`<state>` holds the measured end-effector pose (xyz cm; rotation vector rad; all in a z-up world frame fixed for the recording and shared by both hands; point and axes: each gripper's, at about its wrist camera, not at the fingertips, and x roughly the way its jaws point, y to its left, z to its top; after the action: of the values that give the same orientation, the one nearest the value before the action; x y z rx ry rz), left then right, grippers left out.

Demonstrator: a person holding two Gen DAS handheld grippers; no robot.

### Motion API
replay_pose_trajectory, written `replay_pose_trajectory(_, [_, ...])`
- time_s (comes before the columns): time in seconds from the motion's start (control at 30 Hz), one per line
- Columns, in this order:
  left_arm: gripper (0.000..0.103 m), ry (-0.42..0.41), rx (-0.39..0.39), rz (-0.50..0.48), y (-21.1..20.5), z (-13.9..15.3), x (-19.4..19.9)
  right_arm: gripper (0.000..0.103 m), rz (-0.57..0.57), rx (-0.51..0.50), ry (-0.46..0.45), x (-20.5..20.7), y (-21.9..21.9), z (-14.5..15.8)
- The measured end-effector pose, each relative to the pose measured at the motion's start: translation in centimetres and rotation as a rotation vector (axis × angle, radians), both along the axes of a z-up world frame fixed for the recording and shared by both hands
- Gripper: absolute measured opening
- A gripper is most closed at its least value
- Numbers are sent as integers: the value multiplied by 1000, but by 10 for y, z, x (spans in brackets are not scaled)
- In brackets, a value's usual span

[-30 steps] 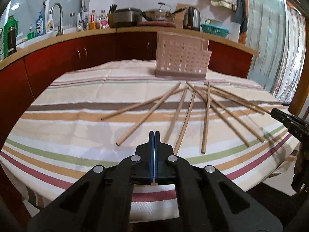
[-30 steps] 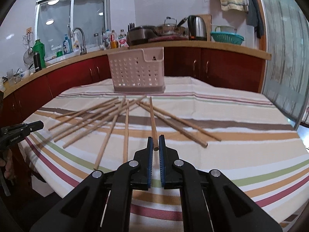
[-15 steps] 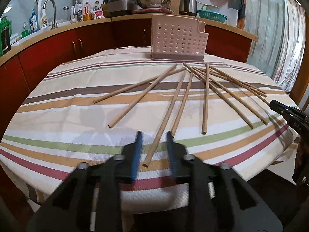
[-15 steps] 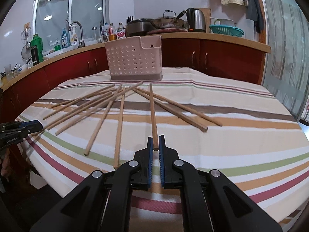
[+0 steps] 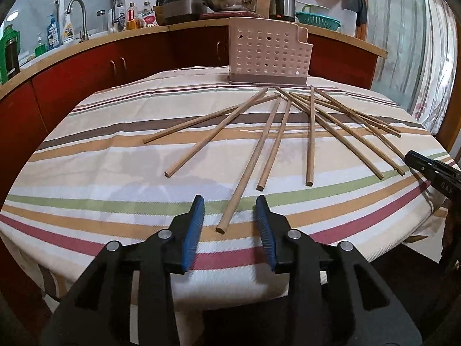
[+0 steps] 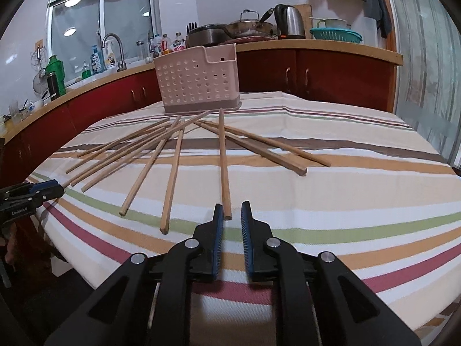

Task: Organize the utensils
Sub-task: 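Close the right tool on one wooden chopstick and lift it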

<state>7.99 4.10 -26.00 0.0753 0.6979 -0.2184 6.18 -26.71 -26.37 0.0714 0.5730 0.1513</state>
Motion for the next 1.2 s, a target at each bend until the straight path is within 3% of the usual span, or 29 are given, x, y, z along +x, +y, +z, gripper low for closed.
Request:
replay_pose_trajectory(0.07, [12, -9, -15, -15, -3, -1, -3, 6, 14, 5, 1, 0, 1, 0])
replay_pose_trajectory(0.33, [8, -43, -56, -6, 0, 8, -7, 5, 12, -14, -43, -7, 2, 15])
replay_pose_trajectory(0.8, [7, -281, -114, 16, 7, 101, -26, 1, 14, -74, -267, -31, 12, 108])
replay_pose_trajectory(0.97, [7, -296, -92, 9, 2, 100, -25, 1, -3, -21, -166, -9, 4, 82])
replay_pose_trajectory(1.1, [7, -254, -100, 20, 2, 83, -21, 26, 3, -17, -72, -2, 4, 38])
replay_pose_trajectory(1.2, [7, -254, -101, 25, 3, 78, -23, 28, 15, -21, -28, 2, 5, 17])
